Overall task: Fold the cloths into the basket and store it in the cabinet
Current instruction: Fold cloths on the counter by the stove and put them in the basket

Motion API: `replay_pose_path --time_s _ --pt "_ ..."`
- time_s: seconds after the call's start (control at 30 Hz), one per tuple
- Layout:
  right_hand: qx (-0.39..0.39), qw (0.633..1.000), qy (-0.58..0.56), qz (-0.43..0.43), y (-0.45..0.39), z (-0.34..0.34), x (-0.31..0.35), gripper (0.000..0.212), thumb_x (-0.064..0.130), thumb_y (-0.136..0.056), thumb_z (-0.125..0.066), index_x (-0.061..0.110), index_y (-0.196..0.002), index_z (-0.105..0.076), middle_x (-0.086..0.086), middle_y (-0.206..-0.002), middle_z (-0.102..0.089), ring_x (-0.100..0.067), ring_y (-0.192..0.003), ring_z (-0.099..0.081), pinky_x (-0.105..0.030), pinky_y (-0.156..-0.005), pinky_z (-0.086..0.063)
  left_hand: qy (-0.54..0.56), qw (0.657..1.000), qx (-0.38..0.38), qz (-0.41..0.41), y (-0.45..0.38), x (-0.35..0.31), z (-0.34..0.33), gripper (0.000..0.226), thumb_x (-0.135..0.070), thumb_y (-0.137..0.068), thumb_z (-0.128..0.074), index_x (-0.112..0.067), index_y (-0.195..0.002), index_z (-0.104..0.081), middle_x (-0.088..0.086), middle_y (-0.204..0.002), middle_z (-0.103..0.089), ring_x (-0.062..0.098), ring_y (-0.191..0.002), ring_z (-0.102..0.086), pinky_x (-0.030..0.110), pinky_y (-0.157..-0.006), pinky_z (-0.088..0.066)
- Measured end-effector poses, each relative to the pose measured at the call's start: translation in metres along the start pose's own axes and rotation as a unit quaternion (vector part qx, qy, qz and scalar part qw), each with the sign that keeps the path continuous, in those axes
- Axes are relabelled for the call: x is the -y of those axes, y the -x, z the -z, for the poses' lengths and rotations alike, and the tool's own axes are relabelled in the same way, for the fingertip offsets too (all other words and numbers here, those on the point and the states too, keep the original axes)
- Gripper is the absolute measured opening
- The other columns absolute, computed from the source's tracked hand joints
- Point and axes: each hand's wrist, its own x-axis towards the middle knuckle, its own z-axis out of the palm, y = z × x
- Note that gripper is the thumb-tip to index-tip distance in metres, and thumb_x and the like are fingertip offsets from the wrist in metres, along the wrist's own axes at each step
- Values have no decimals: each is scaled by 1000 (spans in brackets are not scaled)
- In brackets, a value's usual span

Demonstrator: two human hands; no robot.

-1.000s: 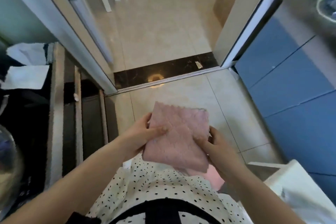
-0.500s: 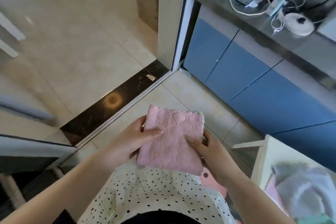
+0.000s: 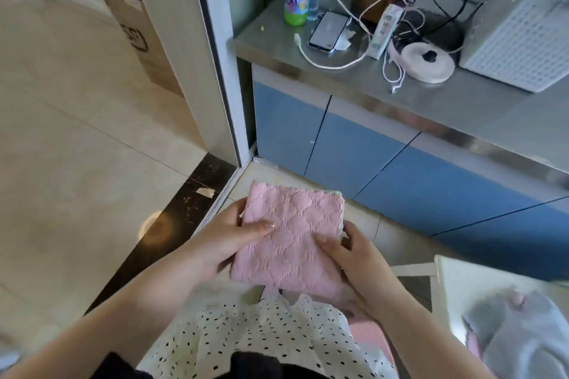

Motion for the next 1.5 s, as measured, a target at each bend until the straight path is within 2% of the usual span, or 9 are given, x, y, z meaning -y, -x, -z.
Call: replay_pose_path --time_s 0.13,0.23,0.67,0.93,1.07,1.17,1.27,1.37,1.5 --pt "-52 998 -34 4 -33 24 28 63 39 -81 -69 22 -134 -41 1 -101 -72 -18 -85 -71 -40 -75 -58 -29 999 33 5 -48 -47 -15 40 -20 -77 -72 -31 -112 -55 -1 -107 -71 19 -96 -69 38 -80 -55" --pt "-83 995 -62 1 -55 43 46 62 37 -81 -69 25 -135 -41 1 -103 -72 -21 -89 -71 -47 -82 -56 -42 997 63 3 -85 -78 -29 41 -18 -78 -72 -28 -114 -55 -2 -104 -72 15 -91 -70 30 -70 -56" --pt "-249 953 -166 36 -135 127 127 77 51 -64 -71 26 -132 -44 -2 -104 -72 -25 -94 -69 -54 -88 -51 -129 965 231 -1 -238 -214 -112 33 -10 -80 -69 -30 -104 -56 -9 -91 -74 11 -86 -71 24 -64 -56" --pt "-346 910 -216 67 -145 192 158 72 43 -66 -71 25 -131 -46 -3 -104 -72 -25 -96 -69 -54 -90 -50 -185 926 329 10 -288 -274 -190 65 -31 -66 -82 -20 -123 -53 -3 -105 -72 15 -95 -69 29 -71 -57" --pt "-352 893 -265 90 -146 235 174 74 39 -63 -75 35 -131 -43 -4 -106 -72 -25 -99 -68 -52 -93 -49 -188 918 349 -21 -302 -294 -233 91 -51 -40 -90 -23 -120 -56 -5 -104 -73 13 -95 -69 26 -69 -57" --pt "-297 902 -282 136 -144 283 191 84 49 -47 -88 44 -124 -55 0 -116 -68 -20 -107 -64 -43 -96 -49 -164 923 343 -60 -317 -307 -278 69 -37 -68 -80 -37 -128 -47 -25 -98 -70 -3 -90 -67 14 -64 -53" --pt "-252 921 -247 164 -137 332 207 77 54 -39 -89 38 -112 -68 7 -117 -67 -11 -103 -62 -32 -95 -49 -184 918 328 -123 -326 -322 -315 78 -29 -76 -67 -62 -132 -22 -47 -99 -57 -23 -91 -56 7 -72 -48" --pt "-210 939 -202 181 -127 394 228 75 53 -43 -88 35 -113 -67 1 -113 -70 -16 -102 -64 -33 -93 -51 -191 910 329 -167 -328 -341 -356 80 -40 -67 -74 -74 -123 -28 -35 -128 -50 -13 -115 -50 24 -100 -43" --pt "-184 950 -140 210 -125 463 259 75 59 -44 -85 38 -113 -66 -12 -105 -71 -17 -94 -63 -32 -90 -50 -181 898 354 -187 -326 -365 -404 70 -12 -78 -61 -62 -123 -45 -32 -131 -50 -8 -120 -49 28 -102 -44"
